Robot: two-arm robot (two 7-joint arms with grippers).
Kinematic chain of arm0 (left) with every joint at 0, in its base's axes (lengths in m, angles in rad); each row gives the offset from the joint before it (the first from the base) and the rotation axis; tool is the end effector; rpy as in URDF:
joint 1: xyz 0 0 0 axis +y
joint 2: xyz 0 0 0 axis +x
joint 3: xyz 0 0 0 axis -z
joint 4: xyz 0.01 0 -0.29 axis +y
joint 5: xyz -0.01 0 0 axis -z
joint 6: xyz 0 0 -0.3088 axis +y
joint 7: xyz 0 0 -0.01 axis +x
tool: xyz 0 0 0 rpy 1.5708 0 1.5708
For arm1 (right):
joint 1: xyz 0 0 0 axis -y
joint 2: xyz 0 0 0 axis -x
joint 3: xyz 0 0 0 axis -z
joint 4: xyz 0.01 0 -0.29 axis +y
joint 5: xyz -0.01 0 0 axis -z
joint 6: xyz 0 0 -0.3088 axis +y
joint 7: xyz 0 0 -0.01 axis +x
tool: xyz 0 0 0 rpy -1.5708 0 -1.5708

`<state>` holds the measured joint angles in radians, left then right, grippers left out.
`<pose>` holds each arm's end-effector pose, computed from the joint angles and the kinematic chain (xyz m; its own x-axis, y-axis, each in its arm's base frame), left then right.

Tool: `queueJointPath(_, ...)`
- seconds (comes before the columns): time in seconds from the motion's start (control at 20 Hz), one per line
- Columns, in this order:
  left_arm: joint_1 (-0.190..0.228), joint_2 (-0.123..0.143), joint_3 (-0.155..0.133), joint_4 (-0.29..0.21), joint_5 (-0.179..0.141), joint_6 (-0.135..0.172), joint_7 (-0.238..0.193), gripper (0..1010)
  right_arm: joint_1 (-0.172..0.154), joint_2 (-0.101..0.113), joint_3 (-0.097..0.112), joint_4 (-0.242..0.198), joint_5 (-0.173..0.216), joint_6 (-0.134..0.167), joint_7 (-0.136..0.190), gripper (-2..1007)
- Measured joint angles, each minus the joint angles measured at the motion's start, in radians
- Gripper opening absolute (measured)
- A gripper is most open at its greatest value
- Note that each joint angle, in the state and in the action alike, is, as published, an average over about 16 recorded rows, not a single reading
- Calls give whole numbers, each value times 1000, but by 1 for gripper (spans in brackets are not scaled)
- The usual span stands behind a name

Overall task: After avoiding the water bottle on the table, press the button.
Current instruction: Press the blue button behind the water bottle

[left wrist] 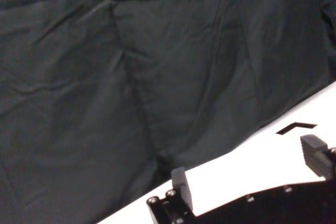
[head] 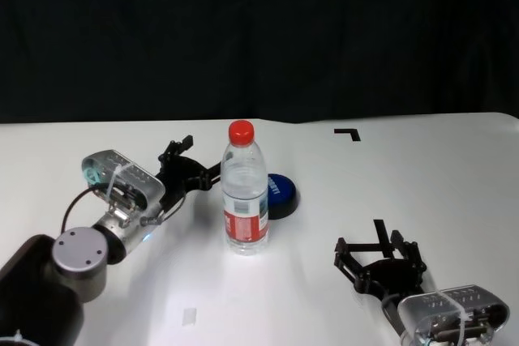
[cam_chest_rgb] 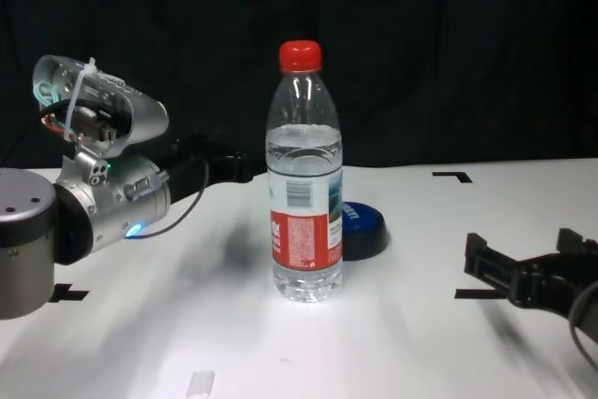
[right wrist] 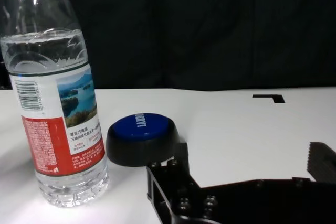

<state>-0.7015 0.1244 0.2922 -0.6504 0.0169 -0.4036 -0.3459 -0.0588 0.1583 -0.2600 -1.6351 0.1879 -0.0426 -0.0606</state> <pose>0.4993 0.0113 -0.2976 0.4676 0.8234 0.3215 -0.8641 0.5024 -0.0299 0.3002 0.0394 -0.3071 0.2027 -0.9779 -0.0508 0.9792 0.2027 0.0058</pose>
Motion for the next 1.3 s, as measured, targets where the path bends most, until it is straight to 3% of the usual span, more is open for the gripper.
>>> queueJointPath(0.9, -24, -13, 4, 47, 3, -17, -6, 1010, 0, 0, 0, 0, 0, 0, 0, 1003)
queueJointPath(1.3, -9, 1, -3, 17, 5, -5, 3, 1010, 0, 0, 0, 0, 0, 0, 0, 1003)
